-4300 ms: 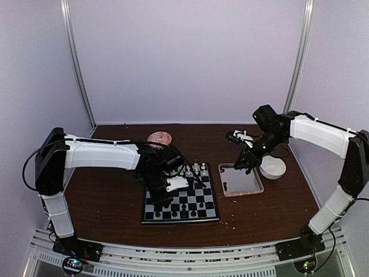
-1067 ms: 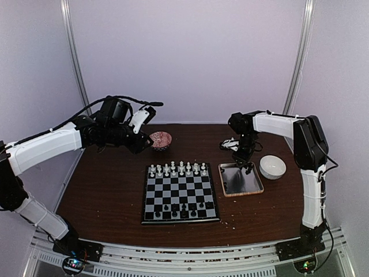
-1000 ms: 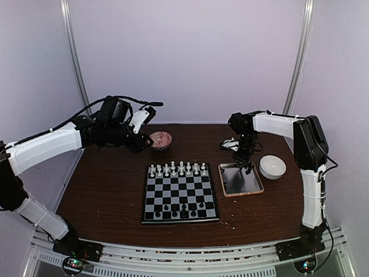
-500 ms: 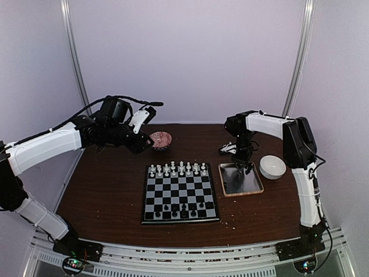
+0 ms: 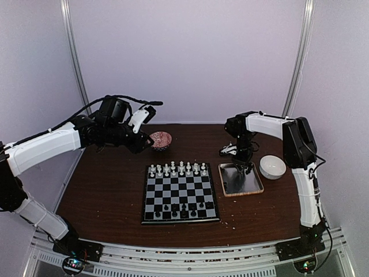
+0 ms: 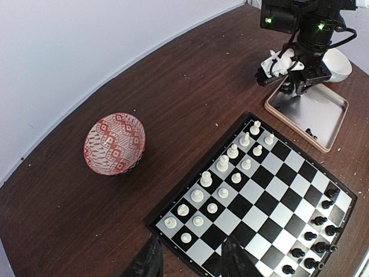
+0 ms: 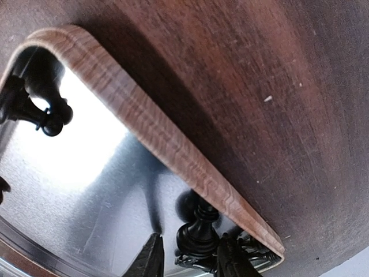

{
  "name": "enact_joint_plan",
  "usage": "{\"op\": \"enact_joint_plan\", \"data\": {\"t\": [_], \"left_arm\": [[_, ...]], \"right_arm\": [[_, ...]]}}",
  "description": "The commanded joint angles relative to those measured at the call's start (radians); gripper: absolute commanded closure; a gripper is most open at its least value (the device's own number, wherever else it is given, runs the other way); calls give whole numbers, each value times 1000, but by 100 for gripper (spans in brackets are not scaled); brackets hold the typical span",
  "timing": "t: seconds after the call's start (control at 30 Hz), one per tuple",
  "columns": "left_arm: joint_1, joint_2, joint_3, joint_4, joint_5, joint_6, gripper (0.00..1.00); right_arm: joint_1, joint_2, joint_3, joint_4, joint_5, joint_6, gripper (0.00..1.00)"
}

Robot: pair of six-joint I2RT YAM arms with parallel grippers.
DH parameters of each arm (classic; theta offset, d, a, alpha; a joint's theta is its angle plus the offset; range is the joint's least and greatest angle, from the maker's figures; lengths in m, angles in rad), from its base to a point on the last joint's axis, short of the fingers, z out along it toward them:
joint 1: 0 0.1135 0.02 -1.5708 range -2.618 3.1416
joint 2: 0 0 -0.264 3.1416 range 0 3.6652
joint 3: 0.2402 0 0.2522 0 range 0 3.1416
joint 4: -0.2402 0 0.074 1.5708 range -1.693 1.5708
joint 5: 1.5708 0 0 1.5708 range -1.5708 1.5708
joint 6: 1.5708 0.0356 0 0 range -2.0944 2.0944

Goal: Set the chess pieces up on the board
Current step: Move the bishop to the storage box.

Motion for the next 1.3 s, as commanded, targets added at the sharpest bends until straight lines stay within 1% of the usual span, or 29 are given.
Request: {"op": "enact_joint_plan", "data": {"t": [0.0,0.23,0.63,0.93,1.13,1.27], "left_arm": [[-2,-12,12,28,29,-14,65],[-2,-30,17,26,49,-27,65],[-1,-73,25,13,76,-31,65],[-2,-107,22,9,71,-31,64],[-1,-112,24,5,72,-32,64],[-1,-116,22,5,64,-31,64]], "right_arm": [[7,-1,43,-17,-1,33,66],[17,24,86,-32,-5,80,66],[35,71,145,-103,35,105,69],[54,69,131,-87,79,120,71],[67,89,152,-71,122,138,70],[82,96,152,-71,155,130,74]]}}
